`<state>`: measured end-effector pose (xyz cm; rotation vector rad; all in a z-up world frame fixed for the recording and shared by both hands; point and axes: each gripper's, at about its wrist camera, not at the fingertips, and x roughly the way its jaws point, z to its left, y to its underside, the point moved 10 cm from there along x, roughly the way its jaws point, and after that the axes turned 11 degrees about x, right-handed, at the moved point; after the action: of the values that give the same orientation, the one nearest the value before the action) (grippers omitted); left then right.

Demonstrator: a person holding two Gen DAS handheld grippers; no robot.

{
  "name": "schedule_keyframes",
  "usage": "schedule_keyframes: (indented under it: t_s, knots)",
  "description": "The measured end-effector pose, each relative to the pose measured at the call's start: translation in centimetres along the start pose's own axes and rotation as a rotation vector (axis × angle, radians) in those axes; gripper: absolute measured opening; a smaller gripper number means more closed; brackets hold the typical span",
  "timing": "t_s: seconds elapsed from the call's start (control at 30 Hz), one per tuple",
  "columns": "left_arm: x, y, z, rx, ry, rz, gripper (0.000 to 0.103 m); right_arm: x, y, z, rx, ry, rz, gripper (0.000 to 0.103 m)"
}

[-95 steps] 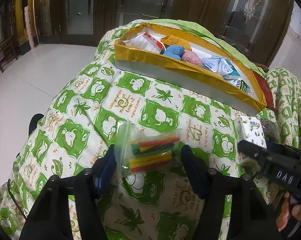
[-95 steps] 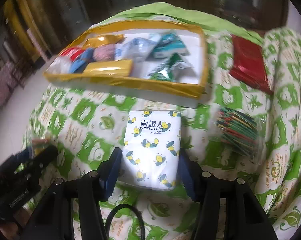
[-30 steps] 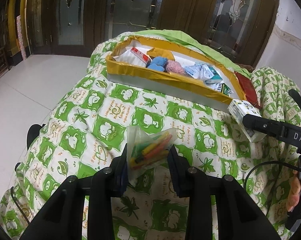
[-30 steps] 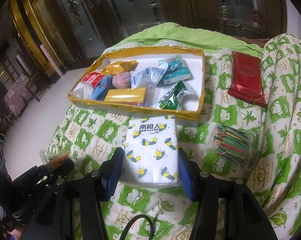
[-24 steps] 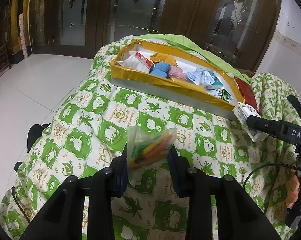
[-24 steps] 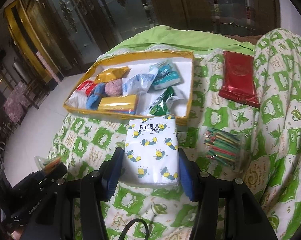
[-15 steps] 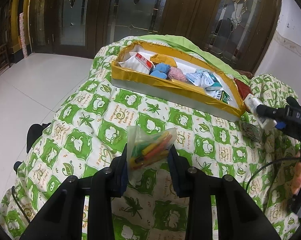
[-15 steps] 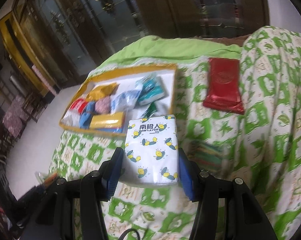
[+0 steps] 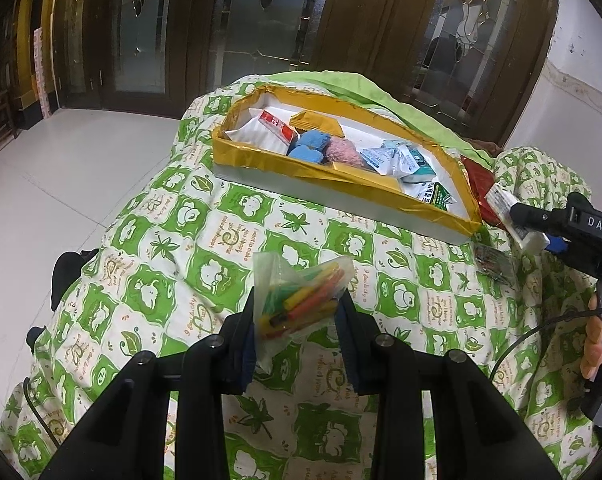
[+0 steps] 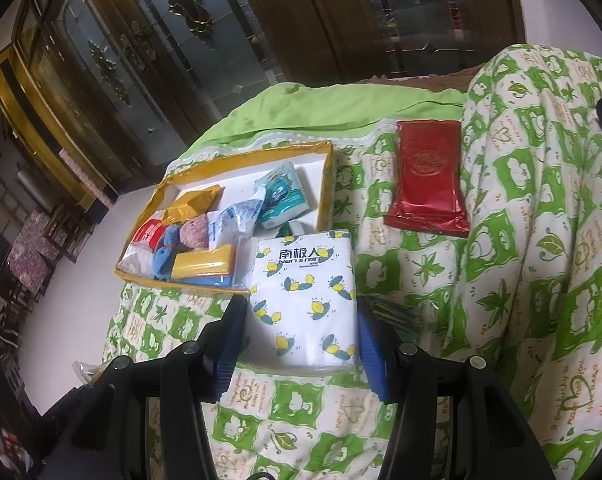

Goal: Organize soft objects
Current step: 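Lift the stick bag and tissue pack off the quilt with both grippers, then carry the stick bag and tissue pack over the tray with both grippers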

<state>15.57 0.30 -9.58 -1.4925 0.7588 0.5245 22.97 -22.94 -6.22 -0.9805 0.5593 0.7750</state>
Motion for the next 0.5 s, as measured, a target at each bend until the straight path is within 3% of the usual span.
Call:
schedule_keyframes:
  t_s: [0.3, 0.5]
  knots:
    - [-0.2, -1.4, -0.4, 0.028, 0.001, 0.008, 0.034, 0.9, -0.1, 1.2, -0.045, -0.017, 0.043, 0.057]
    - [-0.1, -3.1, -1.0, 0.08, -0.005, 0.006, 0.034, 1.0, -3.0, -0.1, 0.038, -0.046, 0.049, 0.057]
